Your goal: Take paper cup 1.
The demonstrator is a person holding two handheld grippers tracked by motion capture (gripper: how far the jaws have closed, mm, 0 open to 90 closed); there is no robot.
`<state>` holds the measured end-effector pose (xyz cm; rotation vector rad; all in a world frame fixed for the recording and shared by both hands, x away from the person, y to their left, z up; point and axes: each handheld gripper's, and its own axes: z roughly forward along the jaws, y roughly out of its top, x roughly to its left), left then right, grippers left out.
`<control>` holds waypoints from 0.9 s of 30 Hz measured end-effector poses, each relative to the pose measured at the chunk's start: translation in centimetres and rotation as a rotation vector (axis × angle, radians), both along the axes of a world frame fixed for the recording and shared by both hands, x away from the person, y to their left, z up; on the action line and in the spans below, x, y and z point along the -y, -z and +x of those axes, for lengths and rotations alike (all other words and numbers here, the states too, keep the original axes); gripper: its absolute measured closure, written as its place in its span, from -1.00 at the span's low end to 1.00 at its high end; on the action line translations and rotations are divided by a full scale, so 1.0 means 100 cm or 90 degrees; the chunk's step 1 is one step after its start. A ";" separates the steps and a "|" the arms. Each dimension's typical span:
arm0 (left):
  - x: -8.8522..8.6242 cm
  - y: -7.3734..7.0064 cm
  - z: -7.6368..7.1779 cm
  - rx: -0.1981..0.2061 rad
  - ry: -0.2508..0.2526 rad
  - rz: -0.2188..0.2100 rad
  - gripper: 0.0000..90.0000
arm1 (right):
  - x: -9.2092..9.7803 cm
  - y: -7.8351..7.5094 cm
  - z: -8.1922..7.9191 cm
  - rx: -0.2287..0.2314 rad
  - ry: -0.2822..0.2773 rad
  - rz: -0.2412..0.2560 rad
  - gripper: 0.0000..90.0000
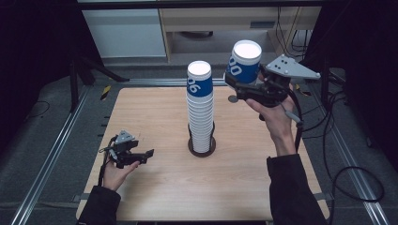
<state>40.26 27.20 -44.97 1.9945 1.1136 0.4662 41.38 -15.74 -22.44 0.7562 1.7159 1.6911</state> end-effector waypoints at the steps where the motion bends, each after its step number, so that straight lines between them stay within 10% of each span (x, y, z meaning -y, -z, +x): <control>1: 0.000 -0.001 0.000 0.000 0.001 0.001 -0.57 | 0.005 0.006 -0.003 -0.003 0.004 -0.008 -0.54; 27: 0.012 -0.008 -0.006 0.006 0.031 0.005 -0.57 | 0.037 0.097 -0.021 -0.089 -0.020 -0.056 -0.54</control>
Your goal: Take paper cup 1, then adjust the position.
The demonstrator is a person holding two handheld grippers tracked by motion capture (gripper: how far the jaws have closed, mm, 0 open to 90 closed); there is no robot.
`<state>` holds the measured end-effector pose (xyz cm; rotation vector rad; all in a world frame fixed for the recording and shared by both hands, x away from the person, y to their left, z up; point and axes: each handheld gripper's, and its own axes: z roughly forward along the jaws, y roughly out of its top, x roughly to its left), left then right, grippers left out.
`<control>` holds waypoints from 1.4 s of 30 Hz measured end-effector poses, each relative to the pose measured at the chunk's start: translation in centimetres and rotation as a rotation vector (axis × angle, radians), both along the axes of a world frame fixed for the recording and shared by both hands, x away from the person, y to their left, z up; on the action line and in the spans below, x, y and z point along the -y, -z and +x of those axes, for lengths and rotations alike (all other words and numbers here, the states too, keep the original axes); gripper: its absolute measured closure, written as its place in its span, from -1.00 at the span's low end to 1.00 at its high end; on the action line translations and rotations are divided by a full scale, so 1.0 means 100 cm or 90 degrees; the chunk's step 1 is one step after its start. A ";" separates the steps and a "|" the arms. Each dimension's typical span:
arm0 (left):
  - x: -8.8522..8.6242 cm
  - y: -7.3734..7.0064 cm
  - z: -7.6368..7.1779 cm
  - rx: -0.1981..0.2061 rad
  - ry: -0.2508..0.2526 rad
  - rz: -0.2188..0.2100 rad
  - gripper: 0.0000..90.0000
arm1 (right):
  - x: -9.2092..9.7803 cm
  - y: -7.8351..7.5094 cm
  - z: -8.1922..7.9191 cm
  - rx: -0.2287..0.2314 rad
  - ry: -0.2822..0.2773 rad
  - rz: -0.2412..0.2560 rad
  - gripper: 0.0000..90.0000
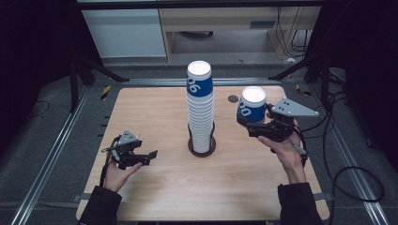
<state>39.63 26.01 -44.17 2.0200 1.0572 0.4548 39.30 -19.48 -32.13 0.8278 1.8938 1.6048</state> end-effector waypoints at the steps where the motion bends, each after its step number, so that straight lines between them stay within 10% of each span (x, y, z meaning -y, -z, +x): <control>1: 0.001 0.000 0.000 0.001 0.001 0.000 -0.57 | 0.001 0.003 -0.001 -0.002 -0.004 -0.002 -0.54; 42: 0.021 -0.011 -0.012 0.003 0.085 -0.009 -0.56 | -0.037 0.086 -0.018 -0.088 -0.236 -0.169 -0.55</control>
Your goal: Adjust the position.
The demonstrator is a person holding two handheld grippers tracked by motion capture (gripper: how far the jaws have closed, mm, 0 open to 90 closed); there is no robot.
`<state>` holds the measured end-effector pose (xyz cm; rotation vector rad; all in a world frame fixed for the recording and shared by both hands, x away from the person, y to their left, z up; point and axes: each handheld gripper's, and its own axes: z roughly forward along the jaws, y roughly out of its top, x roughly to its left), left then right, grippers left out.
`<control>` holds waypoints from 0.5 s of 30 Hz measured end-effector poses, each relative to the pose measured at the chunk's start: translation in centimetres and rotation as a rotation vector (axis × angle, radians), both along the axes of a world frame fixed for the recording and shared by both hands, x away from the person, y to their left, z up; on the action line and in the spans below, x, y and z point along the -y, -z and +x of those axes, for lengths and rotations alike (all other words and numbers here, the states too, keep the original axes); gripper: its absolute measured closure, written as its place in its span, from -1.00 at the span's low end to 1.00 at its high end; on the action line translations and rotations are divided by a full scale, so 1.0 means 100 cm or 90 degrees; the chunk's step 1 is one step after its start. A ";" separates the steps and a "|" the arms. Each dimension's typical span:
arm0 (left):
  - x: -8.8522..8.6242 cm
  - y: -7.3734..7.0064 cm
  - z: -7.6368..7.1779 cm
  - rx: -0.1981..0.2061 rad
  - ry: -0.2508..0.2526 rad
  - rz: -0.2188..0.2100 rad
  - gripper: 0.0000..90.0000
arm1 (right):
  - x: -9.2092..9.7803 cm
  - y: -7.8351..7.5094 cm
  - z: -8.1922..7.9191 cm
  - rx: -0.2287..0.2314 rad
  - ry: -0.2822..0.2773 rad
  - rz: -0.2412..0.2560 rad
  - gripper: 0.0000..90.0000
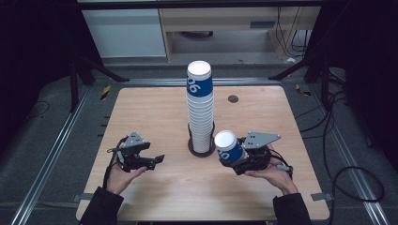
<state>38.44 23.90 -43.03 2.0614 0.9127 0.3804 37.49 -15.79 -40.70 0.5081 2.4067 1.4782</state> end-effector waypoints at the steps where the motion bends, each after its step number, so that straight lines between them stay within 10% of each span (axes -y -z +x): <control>1: 0.001 -0.001 -0.001 -0.001 0.008 -0.003 -0.56 | -0.001 0.002 0.000 -0.003 -0.004 -0.008 -0.55; 15: 0.020 -0.006 -0.011 0.001 0.117 0.002 -0.57 | -0.028 0.032 0.001 -0.022 -0.083 -0.111 -0.55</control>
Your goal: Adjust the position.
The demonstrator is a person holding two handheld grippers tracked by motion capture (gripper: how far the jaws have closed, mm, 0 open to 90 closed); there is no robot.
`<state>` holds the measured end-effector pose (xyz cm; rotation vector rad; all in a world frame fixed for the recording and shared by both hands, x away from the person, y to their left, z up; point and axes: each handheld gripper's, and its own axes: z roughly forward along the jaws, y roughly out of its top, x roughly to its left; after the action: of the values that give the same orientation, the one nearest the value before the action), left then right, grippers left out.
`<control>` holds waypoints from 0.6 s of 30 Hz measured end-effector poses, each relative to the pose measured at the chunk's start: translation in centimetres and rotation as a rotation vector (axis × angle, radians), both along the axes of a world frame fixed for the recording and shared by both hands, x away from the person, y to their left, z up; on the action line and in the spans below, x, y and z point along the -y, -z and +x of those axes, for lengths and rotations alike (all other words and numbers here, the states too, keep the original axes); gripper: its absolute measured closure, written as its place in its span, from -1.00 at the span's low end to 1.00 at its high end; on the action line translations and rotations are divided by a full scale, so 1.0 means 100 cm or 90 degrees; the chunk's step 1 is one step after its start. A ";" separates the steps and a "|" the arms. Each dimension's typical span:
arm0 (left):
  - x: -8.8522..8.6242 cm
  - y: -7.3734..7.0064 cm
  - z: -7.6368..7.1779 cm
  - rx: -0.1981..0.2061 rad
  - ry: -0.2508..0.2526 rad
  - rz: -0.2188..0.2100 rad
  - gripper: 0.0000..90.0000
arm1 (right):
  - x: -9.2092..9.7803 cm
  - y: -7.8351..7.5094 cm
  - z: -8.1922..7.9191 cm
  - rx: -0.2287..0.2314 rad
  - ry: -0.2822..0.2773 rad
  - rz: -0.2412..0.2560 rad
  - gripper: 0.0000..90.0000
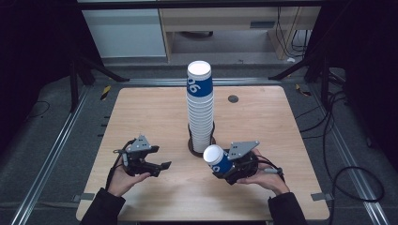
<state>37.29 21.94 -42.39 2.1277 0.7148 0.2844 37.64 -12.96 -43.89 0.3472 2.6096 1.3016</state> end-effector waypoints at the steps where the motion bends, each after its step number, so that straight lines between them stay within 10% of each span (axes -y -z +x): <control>1: 0.002 0.000 -0.001 -0.002 0.010 0.002 -0.57 | -0.002 0.001 0.000 -0.001 -0.006 -0.002 -0.55; 18: 0.037 -0.002 -0.016 -0.016 0.162 0.026 -0.60 | -0.034 0.013 0.000 -0.019 -0.102 -0.054 -0.55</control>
<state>35.67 18.24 -42.15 2.2366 0.4490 0.1356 37.67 -9.51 -45.18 0.1476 2.7568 1.2359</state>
